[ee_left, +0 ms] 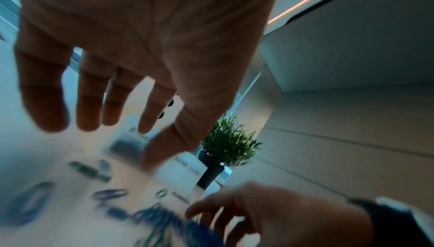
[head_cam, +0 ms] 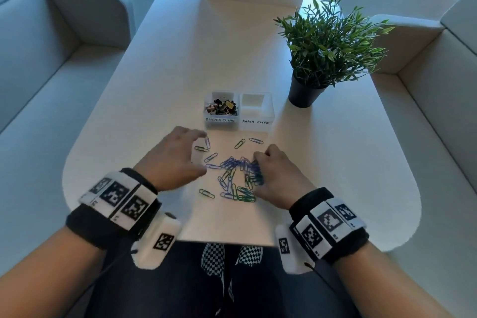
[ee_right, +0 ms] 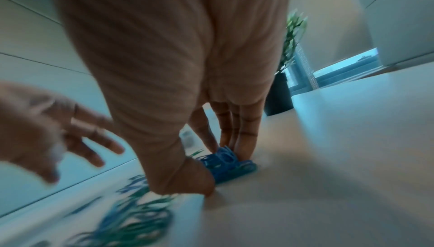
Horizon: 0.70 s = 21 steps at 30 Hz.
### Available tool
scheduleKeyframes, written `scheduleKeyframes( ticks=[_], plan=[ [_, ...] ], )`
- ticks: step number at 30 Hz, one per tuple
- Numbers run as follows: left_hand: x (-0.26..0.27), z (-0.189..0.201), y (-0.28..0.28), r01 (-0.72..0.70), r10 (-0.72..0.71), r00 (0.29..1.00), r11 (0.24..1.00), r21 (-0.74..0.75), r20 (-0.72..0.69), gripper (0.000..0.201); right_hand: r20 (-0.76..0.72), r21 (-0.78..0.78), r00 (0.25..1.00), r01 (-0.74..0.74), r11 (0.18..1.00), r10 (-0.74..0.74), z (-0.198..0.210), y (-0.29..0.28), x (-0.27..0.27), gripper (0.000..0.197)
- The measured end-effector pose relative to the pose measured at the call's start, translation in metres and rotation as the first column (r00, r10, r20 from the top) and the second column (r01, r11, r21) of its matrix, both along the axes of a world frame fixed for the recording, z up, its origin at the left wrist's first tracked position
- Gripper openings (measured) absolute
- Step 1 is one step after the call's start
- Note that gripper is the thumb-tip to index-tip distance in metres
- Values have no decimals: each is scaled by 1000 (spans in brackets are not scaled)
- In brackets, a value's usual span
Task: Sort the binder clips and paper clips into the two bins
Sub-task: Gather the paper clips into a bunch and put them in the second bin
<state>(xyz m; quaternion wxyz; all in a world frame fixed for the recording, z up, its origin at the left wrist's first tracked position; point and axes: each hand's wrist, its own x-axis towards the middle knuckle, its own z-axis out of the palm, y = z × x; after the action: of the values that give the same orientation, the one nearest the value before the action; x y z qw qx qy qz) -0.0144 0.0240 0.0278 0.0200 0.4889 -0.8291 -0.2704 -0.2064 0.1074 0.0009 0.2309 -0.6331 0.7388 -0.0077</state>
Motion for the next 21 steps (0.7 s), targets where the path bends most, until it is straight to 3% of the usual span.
scheduleKeyframes(
  ticks=[3, 7, 11, 14, 17, 21],
  plan=[
    [18, -15, 8, 94, -114, 966, 991, 95, 232, 109, 68, 4, 998, -18, 1000, 17, 4, -12, 6, 46],
    [13, -19, 3, 107, -127, 951, 991, 86, 282, 124, -33, -101, 999, -4, 995, 1, 9, -30, -6, 53],
    [-10, -20, -7, 88, -102, 967, 994, 69, 233, 108, -131, -65, 989, -75, 995, 66, 2, -36, 1, 45],
    [-29, -22, -10, 103, -114, 974, 993, 66, 197, 83, -71, -89, 988, -146, 985, 140, 2, -35, 12, 38],
    [-43, -24, -7, 151, -158, 979, 986, 65, 128, 71, -7, -90, 987, -160, 983, 160, 8, -28, 10, 36],
    [-35, -21, 0, 156, -157, 987, 987, 49, 21, 66, 31, -26, 998, -57, 998, 58, 20, 0, -13, 57]
  ],
)
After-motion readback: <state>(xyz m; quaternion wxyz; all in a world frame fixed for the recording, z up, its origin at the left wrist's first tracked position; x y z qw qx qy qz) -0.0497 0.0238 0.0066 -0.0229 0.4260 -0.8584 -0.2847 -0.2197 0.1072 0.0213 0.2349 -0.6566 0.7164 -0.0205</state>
